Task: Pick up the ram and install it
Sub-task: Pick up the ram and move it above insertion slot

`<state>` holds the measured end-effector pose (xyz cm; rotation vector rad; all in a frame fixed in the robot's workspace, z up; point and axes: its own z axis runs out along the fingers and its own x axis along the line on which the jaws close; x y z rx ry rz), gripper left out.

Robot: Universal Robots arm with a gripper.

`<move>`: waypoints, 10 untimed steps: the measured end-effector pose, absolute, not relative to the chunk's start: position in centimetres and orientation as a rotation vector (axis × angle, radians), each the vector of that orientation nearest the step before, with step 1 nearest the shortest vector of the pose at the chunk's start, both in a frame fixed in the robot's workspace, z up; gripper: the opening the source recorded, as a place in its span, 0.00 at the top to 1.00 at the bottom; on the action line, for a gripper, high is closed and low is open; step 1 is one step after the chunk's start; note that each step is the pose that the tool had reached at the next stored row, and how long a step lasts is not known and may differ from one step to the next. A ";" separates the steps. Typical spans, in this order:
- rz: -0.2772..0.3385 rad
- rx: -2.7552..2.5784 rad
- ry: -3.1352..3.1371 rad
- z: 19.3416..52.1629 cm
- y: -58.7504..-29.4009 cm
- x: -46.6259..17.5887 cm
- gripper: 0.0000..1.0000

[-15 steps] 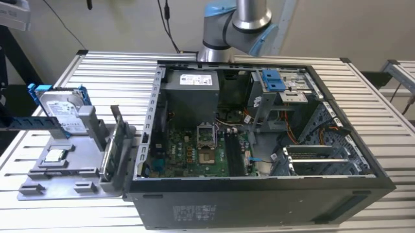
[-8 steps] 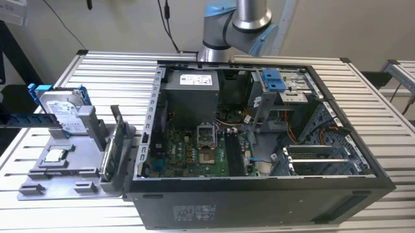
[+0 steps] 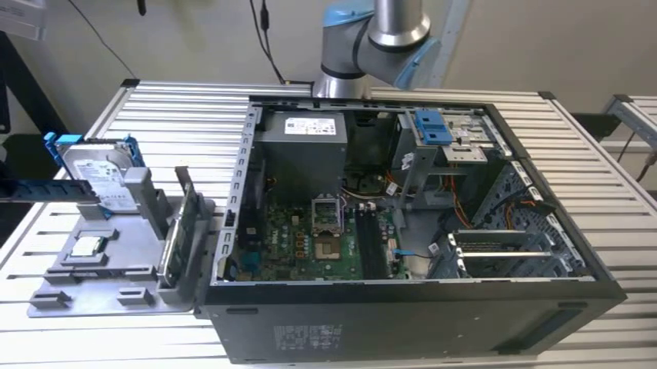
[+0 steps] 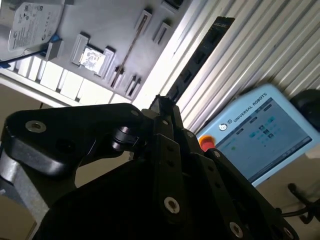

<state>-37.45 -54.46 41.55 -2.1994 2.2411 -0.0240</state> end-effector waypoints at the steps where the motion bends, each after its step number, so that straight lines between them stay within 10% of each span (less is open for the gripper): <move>1: -0.024 -2.199 2.241 41.6 -54.5 -37.3 0.86; 10: -0.022 -2.200 2.241 41.5 -54.5 -34.8 0.86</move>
